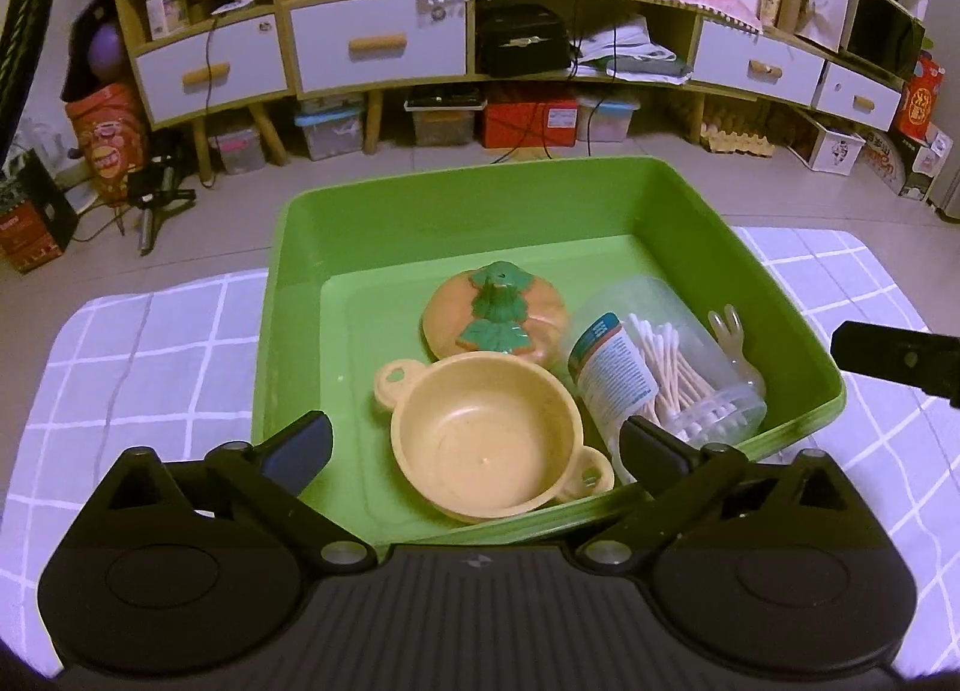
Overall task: Organize rigid objects
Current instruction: 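Lower the bowl into the tub and open the left tool while the right tool releases the octopus, then pull both tools back from the tub toward the remaining toys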
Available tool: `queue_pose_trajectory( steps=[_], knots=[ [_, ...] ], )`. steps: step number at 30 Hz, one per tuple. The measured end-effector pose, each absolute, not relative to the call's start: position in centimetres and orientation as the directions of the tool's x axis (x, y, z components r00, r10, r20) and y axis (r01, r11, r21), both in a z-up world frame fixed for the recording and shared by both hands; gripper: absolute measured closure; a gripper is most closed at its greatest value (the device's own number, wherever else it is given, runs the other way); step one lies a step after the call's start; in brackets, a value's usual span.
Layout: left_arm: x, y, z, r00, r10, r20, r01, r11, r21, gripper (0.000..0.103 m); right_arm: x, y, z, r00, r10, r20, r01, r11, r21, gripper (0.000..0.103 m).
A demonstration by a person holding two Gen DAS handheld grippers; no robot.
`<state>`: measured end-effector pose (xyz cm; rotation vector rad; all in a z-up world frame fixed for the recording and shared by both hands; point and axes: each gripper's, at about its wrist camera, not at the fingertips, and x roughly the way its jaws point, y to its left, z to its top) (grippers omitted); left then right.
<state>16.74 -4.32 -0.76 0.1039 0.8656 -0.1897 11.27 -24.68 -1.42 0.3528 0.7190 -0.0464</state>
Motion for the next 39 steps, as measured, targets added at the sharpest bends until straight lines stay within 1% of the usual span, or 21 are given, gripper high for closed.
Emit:
queue_pose_trajectory(
  steps=[4, 9, 21, 27, 39],
  knots=[
    [16.4, -4.2, -0.5, 0.635, -0.129, -0.762, 0.210, 0.978, 0.009, 0.002, 11.0, -24.8, -1.1, 0.756, 0.081, -0.649, 0.168, 0.935, 0.312, 0.075],
    [15.9, -3.8, 0.2, 0.637, -0.142, -0.757, 0.212, 0.977, -0.005, 0.002, 10.7, -25.2, -0.9, 0.755, 0.124, -0.644, 0.171, 0.911, 0.375, 0.070],
    [14.5, -3.0, 1.8, 0.650, -0.172, -0.740, 0.226, 0.974, -0.028, 0.002, 9.0, -24.9, -0.1, 0.738, 0.141, -0.660, 0.196, 0.891, 0.410, 0.066],
    [13.9, -2.3, 2.5, 0.655, -0.189, -0.731, 0.234, 0.971, -0.041, 0.002, 8.5, -24.7, 0.0, 0.733, 0.144, -0.665, 0.200, 0.889, 0.413, 0.061],
    [11.7, 0.9, 2.1, 0.649, -0.197, -0.735, 0.225, 0.972, -0.062, 0.002, 7.7, -22.9, -0.1, 0.701, 0.156, -0.695, 0.193, 0.898, 0.396, 0.056]
  ],
)
